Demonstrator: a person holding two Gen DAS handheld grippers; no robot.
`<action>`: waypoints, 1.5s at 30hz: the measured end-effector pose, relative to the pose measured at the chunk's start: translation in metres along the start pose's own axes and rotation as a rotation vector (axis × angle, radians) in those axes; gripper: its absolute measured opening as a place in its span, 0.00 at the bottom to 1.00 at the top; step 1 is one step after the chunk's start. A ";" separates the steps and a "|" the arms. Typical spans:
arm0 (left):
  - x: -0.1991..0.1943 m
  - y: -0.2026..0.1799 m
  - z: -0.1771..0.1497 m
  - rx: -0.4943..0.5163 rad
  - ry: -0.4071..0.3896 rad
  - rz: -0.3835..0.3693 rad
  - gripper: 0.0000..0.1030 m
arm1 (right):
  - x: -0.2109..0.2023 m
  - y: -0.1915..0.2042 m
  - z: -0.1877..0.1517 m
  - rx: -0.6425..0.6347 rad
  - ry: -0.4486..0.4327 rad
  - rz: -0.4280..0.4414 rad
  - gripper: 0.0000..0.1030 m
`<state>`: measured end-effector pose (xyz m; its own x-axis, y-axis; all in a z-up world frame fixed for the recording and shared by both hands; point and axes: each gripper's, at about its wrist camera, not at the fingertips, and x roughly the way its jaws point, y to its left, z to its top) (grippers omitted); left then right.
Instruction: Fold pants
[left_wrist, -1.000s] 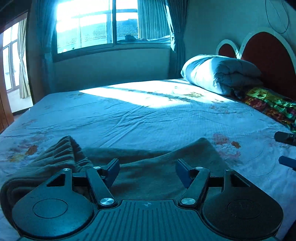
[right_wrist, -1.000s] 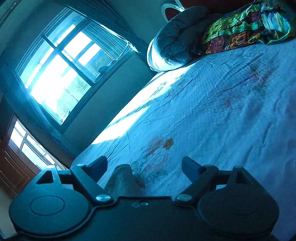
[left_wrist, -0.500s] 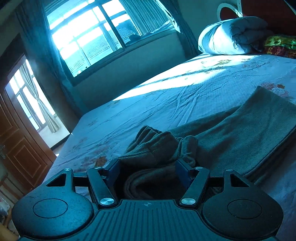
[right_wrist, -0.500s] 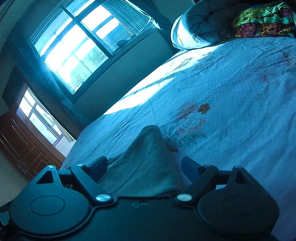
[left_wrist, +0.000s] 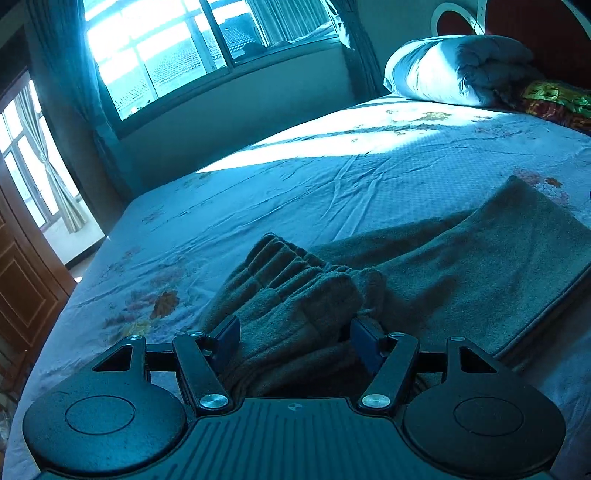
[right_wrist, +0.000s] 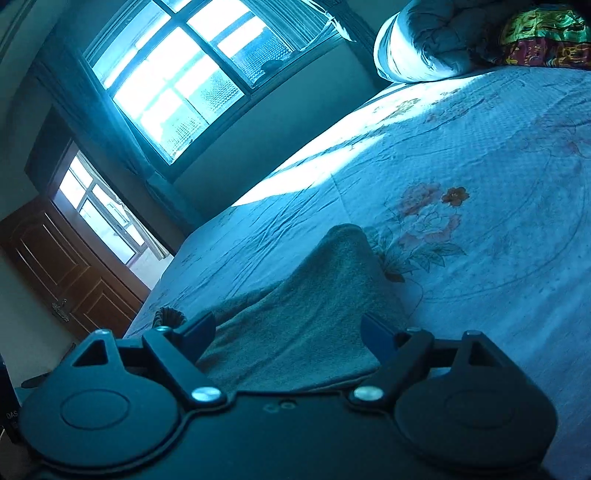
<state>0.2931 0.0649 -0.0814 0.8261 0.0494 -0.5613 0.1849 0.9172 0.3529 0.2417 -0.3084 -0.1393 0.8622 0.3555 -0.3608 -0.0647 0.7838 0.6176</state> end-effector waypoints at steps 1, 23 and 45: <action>0.006 -0.002 0.001 -0.001 0.013 -0.010 0.59 | 0.000 -0.002 0.000 0.005 0.001 -0.006 0.78; -0.013 -0.017 -0.002 -0.010 0.014 0.064 0.78 | -0.009 -0.025 0.002 0.064 -0.011 -0.017 0.79; 0.015 0.027 -0.018 -0.336 -0.107 -0.061 0.31 | -0.013 -0.038 0.005 0.093 -0.034 -0.072 0.79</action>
<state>0.3009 0.0977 -0.0932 0.8735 -0.0344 -0.4857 0.0645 0.9969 0.0454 0.2350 -0.3456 -0.1549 0.8795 0.2817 -0.3836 0.0431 0.7555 0.6537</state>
